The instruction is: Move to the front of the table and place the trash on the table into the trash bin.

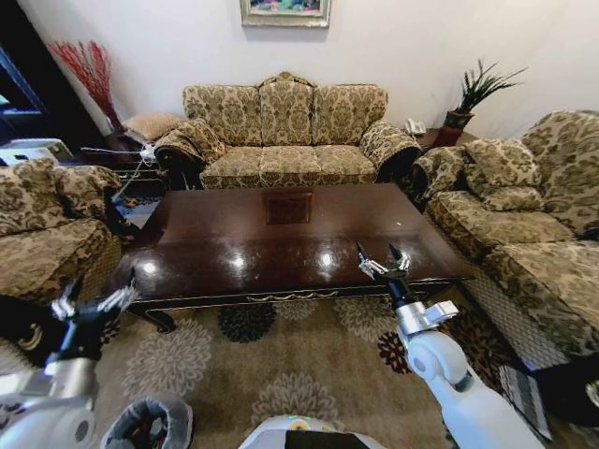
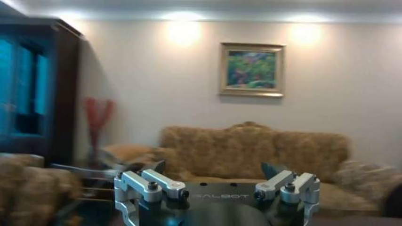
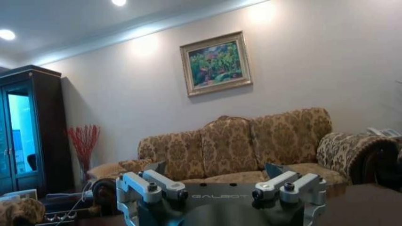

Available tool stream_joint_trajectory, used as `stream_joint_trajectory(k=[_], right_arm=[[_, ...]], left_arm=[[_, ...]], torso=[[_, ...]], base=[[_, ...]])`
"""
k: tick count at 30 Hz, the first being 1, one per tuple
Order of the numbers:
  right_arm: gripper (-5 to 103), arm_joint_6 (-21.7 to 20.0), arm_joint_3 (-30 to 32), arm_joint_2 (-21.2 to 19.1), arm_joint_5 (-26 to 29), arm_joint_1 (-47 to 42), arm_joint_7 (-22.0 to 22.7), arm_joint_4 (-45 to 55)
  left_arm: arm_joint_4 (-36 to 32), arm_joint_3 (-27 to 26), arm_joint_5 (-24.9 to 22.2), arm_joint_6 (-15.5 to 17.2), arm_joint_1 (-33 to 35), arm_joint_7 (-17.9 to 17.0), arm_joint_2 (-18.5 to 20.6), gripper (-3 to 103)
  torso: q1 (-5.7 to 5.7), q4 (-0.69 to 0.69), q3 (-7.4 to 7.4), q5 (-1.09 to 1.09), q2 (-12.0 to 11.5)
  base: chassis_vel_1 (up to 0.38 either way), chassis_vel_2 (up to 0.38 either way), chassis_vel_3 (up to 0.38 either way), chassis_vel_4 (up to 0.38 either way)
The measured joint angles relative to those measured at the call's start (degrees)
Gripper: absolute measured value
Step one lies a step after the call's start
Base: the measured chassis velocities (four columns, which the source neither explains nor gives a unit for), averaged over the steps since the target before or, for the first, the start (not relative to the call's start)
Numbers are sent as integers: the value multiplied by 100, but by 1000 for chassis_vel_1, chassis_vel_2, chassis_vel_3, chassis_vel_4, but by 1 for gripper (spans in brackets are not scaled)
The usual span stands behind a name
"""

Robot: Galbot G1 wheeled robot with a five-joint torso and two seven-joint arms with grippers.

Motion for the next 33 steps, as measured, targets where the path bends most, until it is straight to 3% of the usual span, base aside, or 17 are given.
stream_joint_trajectory(k=[4,12,28,33], right_arm=[[100,0,-1,0,0,0,0,0],[100,6,71,48,-40,-88,-14,30],[100,356,2017,1418,-1464,-2606,-710,1039],[100,373,2109,1487,-1537,-2725,-749,1092]], left_arm=[[-111,188,-99,352,-96,-110,84,100],[122,480,322,234,-115,-81,55,100],[321,636,460,132,-202,-44,-37,100],[429,830,614,84,-236,-43,-109,100]], torso=[[0,1,0,-1,0],[0,3,0,-1,0],[-1,-1,-2,-3,1],[-1,1,-1,-3,0]], base=[[0,0,0,0],[0,0,0,0],[0,0,0,0],[0,0,0,0]])
